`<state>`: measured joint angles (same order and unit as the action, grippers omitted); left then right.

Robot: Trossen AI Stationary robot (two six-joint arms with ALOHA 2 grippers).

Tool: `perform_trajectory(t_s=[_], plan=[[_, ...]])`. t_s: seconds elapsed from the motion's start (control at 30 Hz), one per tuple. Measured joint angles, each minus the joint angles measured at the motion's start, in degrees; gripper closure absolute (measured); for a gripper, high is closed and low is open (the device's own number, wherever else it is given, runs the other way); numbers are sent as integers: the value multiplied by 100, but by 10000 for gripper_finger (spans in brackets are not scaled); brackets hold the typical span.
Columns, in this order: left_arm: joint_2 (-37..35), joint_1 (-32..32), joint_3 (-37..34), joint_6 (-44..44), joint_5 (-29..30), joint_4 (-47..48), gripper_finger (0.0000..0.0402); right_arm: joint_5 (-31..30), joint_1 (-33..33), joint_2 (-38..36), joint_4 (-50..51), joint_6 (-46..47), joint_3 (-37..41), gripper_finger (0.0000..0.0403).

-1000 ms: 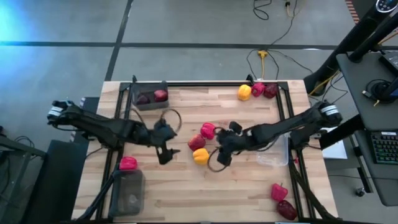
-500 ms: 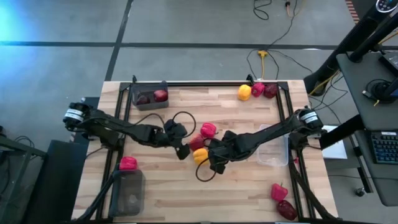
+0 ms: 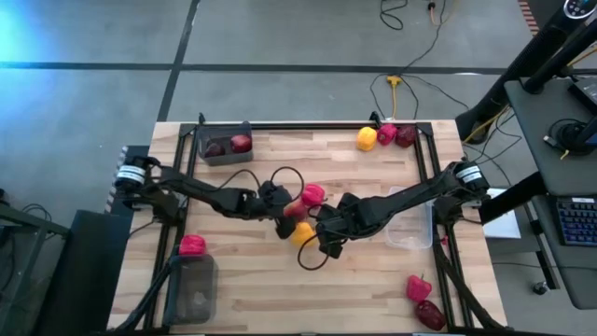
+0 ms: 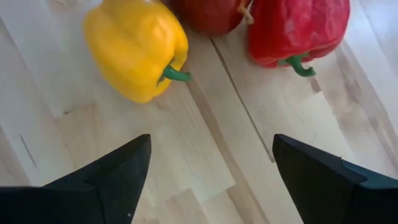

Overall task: Sort produce into baskets
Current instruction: Put the apple into the top black bin

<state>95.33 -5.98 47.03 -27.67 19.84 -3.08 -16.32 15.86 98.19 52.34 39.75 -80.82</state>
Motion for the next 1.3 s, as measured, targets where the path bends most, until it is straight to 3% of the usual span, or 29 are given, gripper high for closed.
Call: perform_trajectory(t_s=[0.23, 0.67, 0.83, 1.0, 1.3], plan=[[598, 2, 13, 175, 0, -783, 42, -16, -2, 0, -10, -179, 11, 57], [721, 68, 20, 453, -101, -555, 45, -15, -14, 0, 0, -293, 11, 55], [229, 342, 79, 533, -297, 416, 72, -17, -54, -15, 167, -384, -90, 55], [-750, 903, 163, 998, 360, 1388, 78, -90, -127, -28, 421, -673, -351, 55], [-2310, 3096, 209, 1384, 718, 2883, 72, -642, -140, -28, 414, -739, -420, 55]])
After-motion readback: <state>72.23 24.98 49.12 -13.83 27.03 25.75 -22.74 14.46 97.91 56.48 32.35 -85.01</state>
